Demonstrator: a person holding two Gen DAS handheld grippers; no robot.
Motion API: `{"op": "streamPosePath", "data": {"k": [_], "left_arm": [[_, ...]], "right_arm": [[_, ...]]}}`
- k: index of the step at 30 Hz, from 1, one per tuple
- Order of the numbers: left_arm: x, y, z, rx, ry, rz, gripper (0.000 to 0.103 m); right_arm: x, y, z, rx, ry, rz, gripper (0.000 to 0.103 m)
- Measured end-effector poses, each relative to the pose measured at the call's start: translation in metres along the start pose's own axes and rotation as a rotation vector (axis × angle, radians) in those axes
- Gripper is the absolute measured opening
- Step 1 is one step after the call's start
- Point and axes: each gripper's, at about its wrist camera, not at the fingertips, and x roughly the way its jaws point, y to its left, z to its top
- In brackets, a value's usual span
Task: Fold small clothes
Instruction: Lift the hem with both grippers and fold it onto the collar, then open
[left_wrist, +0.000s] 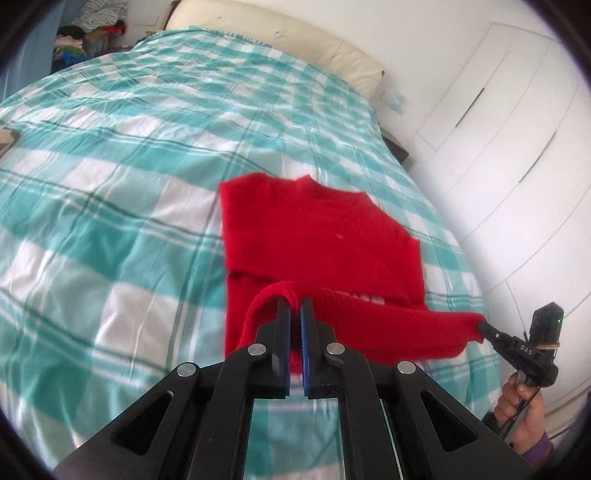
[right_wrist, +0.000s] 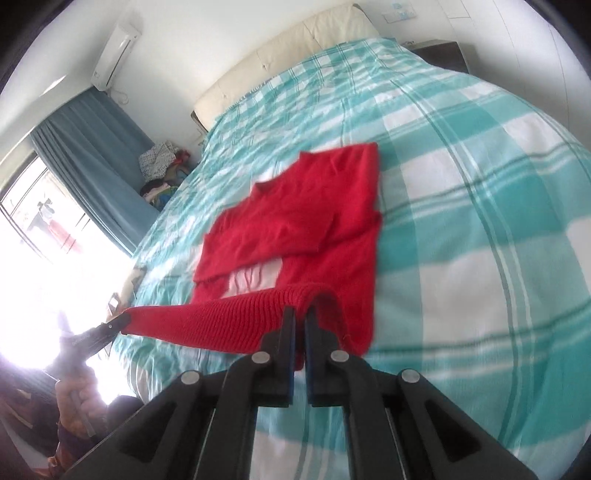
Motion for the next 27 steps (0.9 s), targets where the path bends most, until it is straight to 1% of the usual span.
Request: {"op": "streamPosePath", "data": {"k": [2,5,7,10,16,19,20,22,24,25,27], "left_arm": [[0.031,0.001,0.029,-0.006,0.01,0.025,0.002],[0.071,0.007,0.062,-0.025,0.02,0.061,0.002],[0.094,0.011,0.079,-0.029,0.029,0.084,0.002],[0.127,0.018,0.096,-0.05,0.065,0.098,0.002],[0.169,0.026,0.121,-0.075,0.098,0.115,0.002],[0.183,0.025,0.13,-0.063,0.107,0.129,0.002],[0.188,0.025,0.132,-0.058,0.117,0.12,0.003],[0.196,0.026,0.137,-0.061,0.121,0.126,0.007],[0.197,0.03,0.145,-0.069,0.089,0.153,0.013],[0.197,0.033,0.15,-0.084,0.078,0.148,0.018],[0.196,0.039,0.155,-0.127,0.068,0.125,0.021]], "right_arm": [[0.024,-0.004,0.032,0.02,-0.006,0.0,0.004],[0.063,-0.011,0.074,0.049,0.01,-0.004,0.004],[0.089,-0.017,0.099,0.071,0.037,-0.008,0.004],[0.119,-0.033,0.123,0.106,0.06,-0.013,0.004],[0.16,-0.064,0.152,0.177,0.076,-0.009,0.004],[0.179,-0.075,0.162,0.21,0.087,-0.002,0.004],[0.184,-0.077,0.164,0.22,0.09,-0.005,0.004],[0.191,-0.08,0.169,0.233,0.071,-0.002,0.004],[0.197,-0.08,0.174,0.229,0.058,-0.002,0.007],[0.199,-0.08,0.176,0.23,0.05,-0.015,0.009],[0.2,-0.081,0.179,0.241,0.033,-0.03,0.01]]}}
